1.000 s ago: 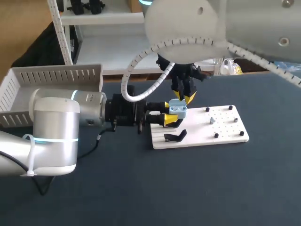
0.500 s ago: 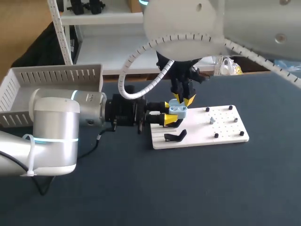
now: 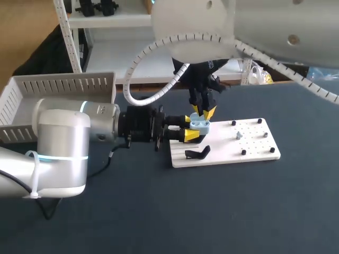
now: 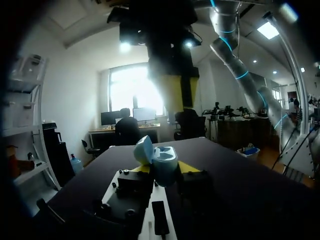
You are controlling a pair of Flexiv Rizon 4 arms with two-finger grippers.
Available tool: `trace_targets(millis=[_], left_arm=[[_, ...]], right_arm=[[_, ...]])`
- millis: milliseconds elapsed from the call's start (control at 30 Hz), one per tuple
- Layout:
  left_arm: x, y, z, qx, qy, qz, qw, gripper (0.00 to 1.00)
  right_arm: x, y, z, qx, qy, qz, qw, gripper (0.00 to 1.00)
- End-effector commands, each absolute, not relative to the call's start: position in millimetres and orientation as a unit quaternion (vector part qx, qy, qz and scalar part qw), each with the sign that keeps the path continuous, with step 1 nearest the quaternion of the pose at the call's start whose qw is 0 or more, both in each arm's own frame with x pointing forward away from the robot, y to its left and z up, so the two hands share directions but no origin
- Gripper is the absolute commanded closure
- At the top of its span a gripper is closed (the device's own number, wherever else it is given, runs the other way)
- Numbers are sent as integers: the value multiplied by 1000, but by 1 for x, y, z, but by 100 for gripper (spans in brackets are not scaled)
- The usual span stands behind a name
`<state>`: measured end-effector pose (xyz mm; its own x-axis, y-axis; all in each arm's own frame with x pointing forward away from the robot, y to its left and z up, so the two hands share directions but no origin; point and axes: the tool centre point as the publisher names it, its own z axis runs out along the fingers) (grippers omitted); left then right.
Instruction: Pick up each earbud case from the left stands, insert the matching earbuds, close the lid, and place the case in the box.
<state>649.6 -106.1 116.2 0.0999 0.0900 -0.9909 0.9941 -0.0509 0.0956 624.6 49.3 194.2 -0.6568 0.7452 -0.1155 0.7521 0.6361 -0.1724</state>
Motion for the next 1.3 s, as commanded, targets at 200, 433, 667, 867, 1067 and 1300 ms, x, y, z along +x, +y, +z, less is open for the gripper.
trace_targets(millis=[200, 433, 667, 867, 1067, 1300], left_arm=[[651, -106, 117, 555, 499, -467, 475, 100], [652, -105, 119, 550, 504, -469, 474, 100], [652, -105, 119, 550, 504, -469, 474, 100], [652, -105, 119, 550, 504, -469, 474, 100], [652, -105, 119, 550, 504, -469, 474, 100], [652, -105, 119, 550, 504, -469, 474, 100]], right_arm=[[623, 47, 189, 418, 902, -105, 10, 100], [625, 49, 184, 416, 903, -104, 8, 100], [631, 49, 181, 417, 903, -103, 11, 100], [633, 50, 177, 415, 904, -103, 10, 100], [636, 50, 175, 414, 904, -104, 9, 100], [638, 49, 173, 415, 904, -104, 7, 100]])
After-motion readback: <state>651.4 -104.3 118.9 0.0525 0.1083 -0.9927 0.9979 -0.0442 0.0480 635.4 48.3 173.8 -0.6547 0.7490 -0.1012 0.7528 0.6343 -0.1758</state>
